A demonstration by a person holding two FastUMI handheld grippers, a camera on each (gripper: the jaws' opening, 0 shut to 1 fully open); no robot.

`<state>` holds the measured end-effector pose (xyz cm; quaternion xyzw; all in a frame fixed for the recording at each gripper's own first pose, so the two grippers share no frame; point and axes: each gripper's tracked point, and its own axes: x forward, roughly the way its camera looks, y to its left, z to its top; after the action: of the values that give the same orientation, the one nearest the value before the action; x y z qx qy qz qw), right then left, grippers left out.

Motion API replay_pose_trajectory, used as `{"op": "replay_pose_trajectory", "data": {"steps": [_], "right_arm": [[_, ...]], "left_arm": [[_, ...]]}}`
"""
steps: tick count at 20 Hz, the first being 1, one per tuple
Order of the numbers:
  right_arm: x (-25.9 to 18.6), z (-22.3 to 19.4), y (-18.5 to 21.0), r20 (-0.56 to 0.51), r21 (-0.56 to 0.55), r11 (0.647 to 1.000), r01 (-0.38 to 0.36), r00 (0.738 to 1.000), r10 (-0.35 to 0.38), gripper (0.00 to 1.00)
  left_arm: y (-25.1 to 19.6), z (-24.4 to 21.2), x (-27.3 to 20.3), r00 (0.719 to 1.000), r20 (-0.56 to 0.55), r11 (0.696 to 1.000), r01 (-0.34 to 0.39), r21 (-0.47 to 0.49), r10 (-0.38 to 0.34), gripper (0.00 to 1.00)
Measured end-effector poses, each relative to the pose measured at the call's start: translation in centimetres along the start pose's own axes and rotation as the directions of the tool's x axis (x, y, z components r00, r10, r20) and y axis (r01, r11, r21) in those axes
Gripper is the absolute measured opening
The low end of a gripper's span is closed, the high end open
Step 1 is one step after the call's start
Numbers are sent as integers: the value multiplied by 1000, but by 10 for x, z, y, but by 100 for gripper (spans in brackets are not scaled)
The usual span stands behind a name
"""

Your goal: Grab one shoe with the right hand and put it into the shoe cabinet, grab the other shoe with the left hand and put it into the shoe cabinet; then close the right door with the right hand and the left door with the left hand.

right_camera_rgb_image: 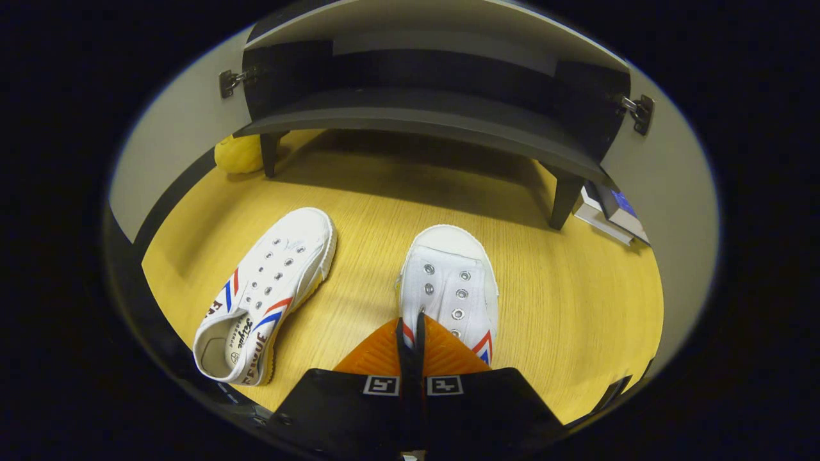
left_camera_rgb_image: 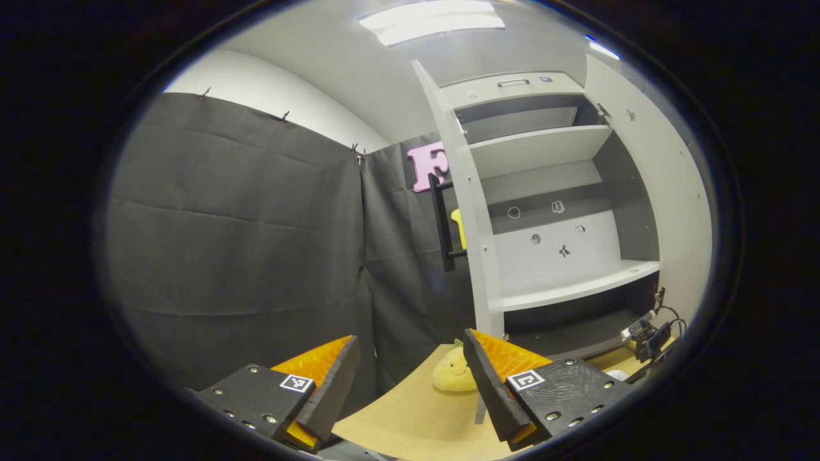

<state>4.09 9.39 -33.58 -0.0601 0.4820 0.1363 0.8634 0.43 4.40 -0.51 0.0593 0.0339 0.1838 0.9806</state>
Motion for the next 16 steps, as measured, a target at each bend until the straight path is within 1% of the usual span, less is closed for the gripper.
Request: {"op": "replay_pose_trajectory", "data": {"steps": [5, 6, 7, 8, 9, 10, 11, 12, 13, 16], "right_arm": [[-24, 19, -11, 52, 57, 998, -20, 998, 17, 1], [-30, 22, -12, 61, 67, 997, -25, 998, 21, 5], [-36, 28, -14, 71, 79, 996, -31, 997, 25, 5], [-43, 32, -15, 82, 92, 995, -38, 996, 30, 1], [-50, 39, -17, 98, 104, 994, -44, 995, 34, 5], [-57, 45, -17, 113, 111, 993, -50, 993, 38, 1], [-64, 52, -18, 128, 112, 992, -55, 991, 40, 0], [-71, 57, -20, 139, 112, 992, -59, 989, 43, 1], [-78, 63, -21, 149, 114, 991, -63, 988, 45, 0], [-99, 82, -22, 197, 124, 990, -74, 979, 49, 1]], "left_arm": [[-4, 1, -1, 1000, 9, 1000, 24, -16, -24, 94], [-4, 1, -1, 999, 9, 999, 31, -18, -31, 94], [-5, -1, -1, 999, 8, 999, 39, -20, -39, 94], [-5, -1, -1, 999, 7, 999, 46, -20, -46, 94], [-6, 0, -1, 999, 8, 998, 53, -20, -53, 94], [-7, 1, -1, 998, 10, 998, 60, -20, -60, 94], [-8, 1, -3, 997, 12, 997, 71, -20, -70, 93], [-9, 2, -4, 997, 15, 997, 78, -18, -78, 94], [-10, 3, -5, 996, 20, 996, 85, -18, -84, 94], [-13, 9, -6, 994, 37, 995, 101, -24, -100, 93]]}}
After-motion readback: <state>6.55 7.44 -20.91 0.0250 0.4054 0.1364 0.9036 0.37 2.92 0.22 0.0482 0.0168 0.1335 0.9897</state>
